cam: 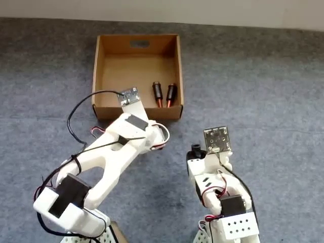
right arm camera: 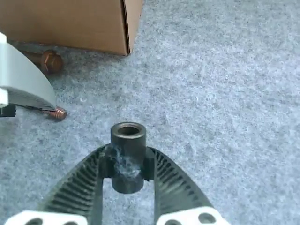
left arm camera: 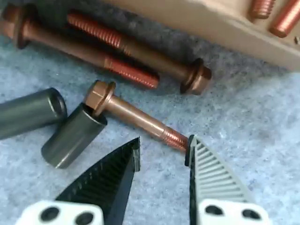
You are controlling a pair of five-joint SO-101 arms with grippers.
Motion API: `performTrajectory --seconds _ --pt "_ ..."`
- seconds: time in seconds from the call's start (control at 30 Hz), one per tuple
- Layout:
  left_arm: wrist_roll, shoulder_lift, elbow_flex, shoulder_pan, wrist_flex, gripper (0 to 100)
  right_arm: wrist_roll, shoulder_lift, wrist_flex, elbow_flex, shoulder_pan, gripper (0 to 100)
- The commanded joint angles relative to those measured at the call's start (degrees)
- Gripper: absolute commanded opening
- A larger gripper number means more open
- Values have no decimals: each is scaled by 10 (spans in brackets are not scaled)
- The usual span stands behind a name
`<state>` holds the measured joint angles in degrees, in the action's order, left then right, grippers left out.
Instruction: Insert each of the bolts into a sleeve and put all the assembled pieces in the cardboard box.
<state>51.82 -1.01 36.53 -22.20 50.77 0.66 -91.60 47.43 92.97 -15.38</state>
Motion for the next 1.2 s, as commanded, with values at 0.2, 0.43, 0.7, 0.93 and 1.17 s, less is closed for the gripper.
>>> performTrajectory --seconds 0.2,0.43,0.7,0.93,1.17 --pt "2 -5 -7 46 -25 178 -2 -8 -9 -5 6 6" --pt "2 -6 -5 46 -24 175 -2 -8 -9 -5 6 6" --pt "1 0 7 21 13 135 -2 -8 -9 -5 6 6" --pt "1 0 3 7 93 37 -2 -8 -9 -5 6 6" --pt "-107 0 7 -26 97 30 -2 -8 -9 -5 6 6"
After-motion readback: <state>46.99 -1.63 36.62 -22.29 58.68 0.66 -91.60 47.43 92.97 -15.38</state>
